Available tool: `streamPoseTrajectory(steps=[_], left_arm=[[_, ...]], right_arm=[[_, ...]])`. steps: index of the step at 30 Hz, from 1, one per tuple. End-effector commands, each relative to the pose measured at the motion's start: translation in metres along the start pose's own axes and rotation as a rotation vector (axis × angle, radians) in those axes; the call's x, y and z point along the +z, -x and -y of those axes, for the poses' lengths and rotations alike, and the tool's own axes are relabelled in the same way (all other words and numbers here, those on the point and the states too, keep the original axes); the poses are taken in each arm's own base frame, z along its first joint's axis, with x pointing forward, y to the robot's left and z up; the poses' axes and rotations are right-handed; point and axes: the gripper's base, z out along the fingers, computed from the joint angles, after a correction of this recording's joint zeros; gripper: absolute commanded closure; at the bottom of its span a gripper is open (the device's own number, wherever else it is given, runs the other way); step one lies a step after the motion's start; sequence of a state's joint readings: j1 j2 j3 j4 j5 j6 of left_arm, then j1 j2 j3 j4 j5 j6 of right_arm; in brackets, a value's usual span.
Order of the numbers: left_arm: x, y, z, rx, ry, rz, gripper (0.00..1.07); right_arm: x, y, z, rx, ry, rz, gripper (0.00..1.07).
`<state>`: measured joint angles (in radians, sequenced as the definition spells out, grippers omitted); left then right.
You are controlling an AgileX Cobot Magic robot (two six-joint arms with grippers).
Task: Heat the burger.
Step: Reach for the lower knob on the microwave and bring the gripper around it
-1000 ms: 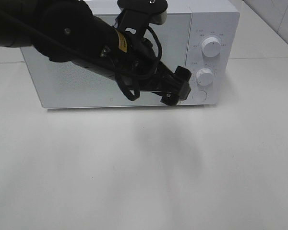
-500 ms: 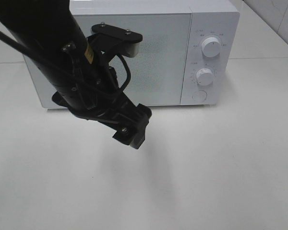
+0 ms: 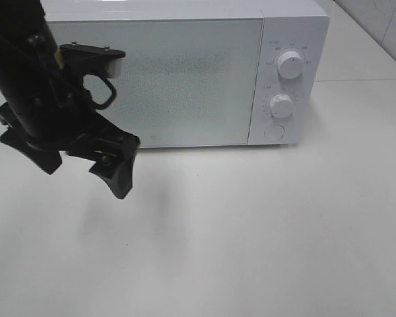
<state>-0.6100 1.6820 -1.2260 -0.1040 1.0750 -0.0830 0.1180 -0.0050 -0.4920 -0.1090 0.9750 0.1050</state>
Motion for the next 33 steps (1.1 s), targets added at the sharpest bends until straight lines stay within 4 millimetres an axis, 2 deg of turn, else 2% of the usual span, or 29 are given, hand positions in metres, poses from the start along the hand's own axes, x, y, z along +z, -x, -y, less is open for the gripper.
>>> streamPoseTrajectory(steps=[1,2,3,4,6,7,8,10,11,12,14,15,16,18,19,21,22,23,24,25,26,28,29,33], left_arm=[[-0.007,-0.002,-0.028,-0.065,-0.038,-0.05,0.06],[-0.007,-0.002,-0.028,-0.065,-0.038,-0.05,0.06],[-0.007,-0.003,-0.035,-0.079,-0.042,-0.062,0.06],[-0.009,-0.005,-0.05,-0.108,-0.051,-0.084,0.06],[-0.011,-0.007,-0.058,-0.124,-0.057,-0.09,0.06],[-0.015,-0.01,-0.071,-0.163,-0.064,-0.086,0.06],[-0.015,-0.01,-0.071,-0.163,-0.064,-0.086,0.06],[-0.024,-0.018,-0.092,-0.235,-0.064,-0.057,0.06],[-0.024,-0.018,-0.092,-0.235,-0.064,-0.057,0.06],[-0.031,-0.027,-0.105,-0.287,-0.06,-0.036,0.06],[-0.034,-0.032,-0.11,-0.305,-0.059,-0.032,0.06],[-0.036,-0.044,-0.121,-0.35,-0.055,-0.027,0.06],[-0.036,-0.044,-0.121,-0.35,-0.055,-0.027,0.06],[-0.041,-0.067,-0.132,-0.416,-0.047,-0.014,0.06],[-0.041,-0.067,-0.132,-0.416,-0.047,-0.014,0.06],[-0.044,-0.092,-0.14,-0.483,-0.034,0.021,0.06],[-0.044,-0.092,-0.14,-0.483,-0.034,0.021,0.06],[-0.043,-0.1,-0.142,-0.502,-0.031,0.026,0.06],[-0.044,-0.116,-0.142,-0.53,-0.021,0.048,0.06],[-0.044,-0.116,-0.142,-0.53,-0.021,0.048,0.06],[-0.043,-0.129,-0.139,-0.547,-0.015,0.063,0.06],[-0.044,-0.135,-0.136,-0.548,-0.011,0.077,0.06],[-0.044,-0.147,-0.129,-0.546,-0.005,0.095,0.06],[-0.042,-0.162,-0.121,-0.544,0.006,0.125,0.06]], right_arm=[[-0.005,-0.001,0.0,0.014,-0.001,0.048,0.32],[-0.005,-0.001,0.0,0.014,-0.001,0.048,0.32],[-0.005,-0.001,0.0,0.014,-0.001,0.048,0.32],[-0.005,-0.001,0.0,0.014,-0.001,0.048,0.32],[-0.005,-0.001,0.0,0.014,-0.001,0.048,0.32],[-0.005,-0.001,0.0,0.014,-0.001,0.048,0.32],[-0.005,-0.001,0.0,0.014,-0.001,0.048,0.32],[-0.005,-0.001,0.0,0.014,-0.001,0.048,0.32],[-0.005,-0.001,0.0,0.014,-0.001,0.048,0.32],[-0.005,-0.001,0.0,0.014,-0.001,0.048,0.32],[-0.005,-0.001,0.0,0.014,-0.001,0.048,0.32],[-0.005,-0.001,0.0,0.014,-0.001,0.048,0.32],[-0.005,-0.001,0.0,0.014,-0.001,0.048,0.32],[-0.005,-0.001,0.0,0.014,-0.001,0.048,0.32],[-0.005,-0.001,0.0,0.014,-0.001,0.048,0.32],[-0.005,-0.001,0.0,0.014,-0.001,0.048,0.32],[-0.005,-0.001,0.0,0.014,-0.001,0.048,0.32],[-0.005,-0.001,0.0,0.014,-0.001,0.048,0.32],[-0.005,-0.001,0.0,0.014,-0.001,0.048,0.32],[-0.005,-0.001,0.0,0.014,-0.001,0.048,0.32],[-0.005,-0.001,0.0,0.014,-0.001,0.048,0.32],[-0.005,-0.001,0.0,0.014,-0.001,0.048,0.32],[-0.005,-0.001,0.0,0.014,-0.001,0.048,0.32],[-0.005,-0.001,0.0,0.014,-0.001,0.048,0.32]])
